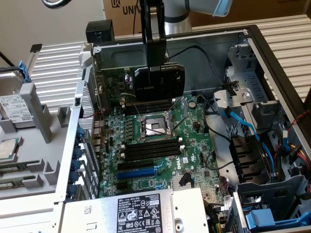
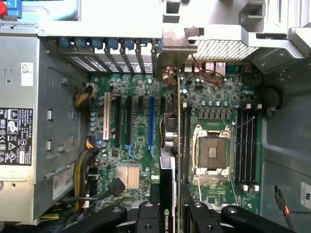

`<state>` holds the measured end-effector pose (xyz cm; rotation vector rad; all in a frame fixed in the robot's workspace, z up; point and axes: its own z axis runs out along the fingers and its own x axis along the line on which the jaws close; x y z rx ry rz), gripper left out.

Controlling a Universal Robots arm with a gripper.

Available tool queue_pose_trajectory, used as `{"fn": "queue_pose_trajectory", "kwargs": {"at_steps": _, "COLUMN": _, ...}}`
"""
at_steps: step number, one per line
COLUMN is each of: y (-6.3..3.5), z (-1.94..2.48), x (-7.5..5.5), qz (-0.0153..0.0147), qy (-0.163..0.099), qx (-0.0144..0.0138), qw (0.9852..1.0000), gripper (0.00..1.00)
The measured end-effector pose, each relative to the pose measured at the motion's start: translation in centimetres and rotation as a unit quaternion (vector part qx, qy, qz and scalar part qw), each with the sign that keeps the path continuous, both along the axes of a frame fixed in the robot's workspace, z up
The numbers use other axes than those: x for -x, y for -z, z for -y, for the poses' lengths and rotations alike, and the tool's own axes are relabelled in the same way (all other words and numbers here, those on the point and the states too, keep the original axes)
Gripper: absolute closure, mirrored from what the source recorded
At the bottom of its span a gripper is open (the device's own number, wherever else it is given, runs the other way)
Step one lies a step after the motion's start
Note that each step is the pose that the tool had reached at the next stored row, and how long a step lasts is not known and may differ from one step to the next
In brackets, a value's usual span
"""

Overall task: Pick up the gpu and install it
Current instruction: 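Insert the gpu into the slot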

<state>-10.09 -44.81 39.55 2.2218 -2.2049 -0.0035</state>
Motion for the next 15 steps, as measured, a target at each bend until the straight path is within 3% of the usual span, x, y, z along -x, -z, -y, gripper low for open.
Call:
{"fn": "queue_pose_trajectory", "kwargs": {"at_steps": 1, "y": 0.02, "z": 0.00, "x": 0.00, "qz": 0.0008, "qy": 0.000, "qx": 0.0000, "qw": 1.0000, "gripper": 0.74}}
{"fn": "queue_pose_trajectory", "kwargs": {"at_steps": 2, "y": 0.04, "z": -0.02, "x": 0.01, "qz": 0.0043, "qy": 0.000, "qx": 0.0001, "qw": 1.0000, "gripper": 0.74}}
{"fn": "queue_pose_trajectory", "kwargs": {"at_steps": 5, "y": 0.11, "z": -0.04, "x": 0.02, "qz": 0.0180, "qy": 0.000, "qx": -0.0001, "qw": 0.9998, "gripper": 0.74}}
{"fn": "queue_pose_trajectory", "kwargs": {"at_steps": 7, "y": 0.19, "z": -0.04, "x": 0.13, "qz": 0.0245, "qy": 0.001, "qx": 0.0000, "qw": 0.9997, "gripper": 0.74}}
{"fn": "queue_pose_trajectory", "kwargs": {"at_steps": 11, "y": 0.36, "z": -0.03, "x": 0.27, "qz": 0.0258, "qy": 0.003, "qx": -0.0015, "qw": 0.9997, "gripper": 0.74}}
{"fn": "queue_pose_trajectory", "kwargs": {"at_steps": 15, "y": 0.65, "z": -0.04, "x": 0.30, "qz": 0.0264, "qy": 0.020, "qx": -0.0092, "qw": 0.9994, "gripper": 0.74}}
